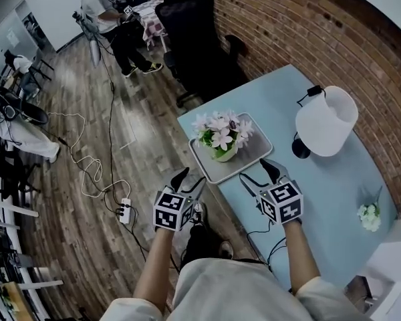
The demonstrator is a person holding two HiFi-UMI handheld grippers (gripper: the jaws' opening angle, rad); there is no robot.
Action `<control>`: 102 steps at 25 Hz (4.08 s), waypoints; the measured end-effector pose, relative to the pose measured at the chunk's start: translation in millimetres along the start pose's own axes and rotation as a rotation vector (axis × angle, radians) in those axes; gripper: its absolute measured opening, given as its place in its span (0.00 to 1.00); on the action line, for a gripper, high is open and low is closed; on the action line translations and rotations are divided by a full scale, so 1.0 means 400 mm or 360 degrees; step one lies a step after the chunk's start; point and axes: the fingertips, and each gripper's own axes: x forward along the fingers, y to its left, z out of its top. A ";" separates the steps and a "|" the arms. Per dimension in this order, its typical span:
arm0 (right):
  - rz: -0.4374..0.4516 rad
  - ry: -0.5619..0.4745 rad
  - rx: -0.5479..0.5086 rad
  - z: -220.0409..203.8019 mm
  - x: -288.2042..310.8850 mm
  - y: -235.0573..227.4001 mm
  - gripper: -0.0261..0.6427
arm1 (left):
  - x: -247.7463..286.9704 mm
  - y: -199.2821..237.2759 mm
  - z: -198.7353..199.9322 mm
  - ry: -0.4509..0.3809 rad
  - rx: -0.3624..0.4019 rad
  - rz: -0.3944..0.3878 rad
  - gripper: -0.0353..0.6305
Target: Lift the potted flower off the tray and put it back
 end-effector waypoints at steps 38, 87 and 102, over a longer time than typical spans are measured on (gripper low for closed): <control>-0.0080 0.0523 -0.0052 -0.248 0.504 -0.087 0.68 | 0.472 0.181 -0.141 0.0351 0.0148 -0.0808 0.56; -0.0009 0.0144 0.0002 0.022 0.271 0.021 0.67 | 0.173 0.042 0.136 -0.0132 0.0376 -0.0545 0.46; -0.0033 0.0048 -0.0137 0.091 -0.009 0.160 0.67 | -0.092 -0.130 0.204 -0.0260 0.0406 -0.0466 0.45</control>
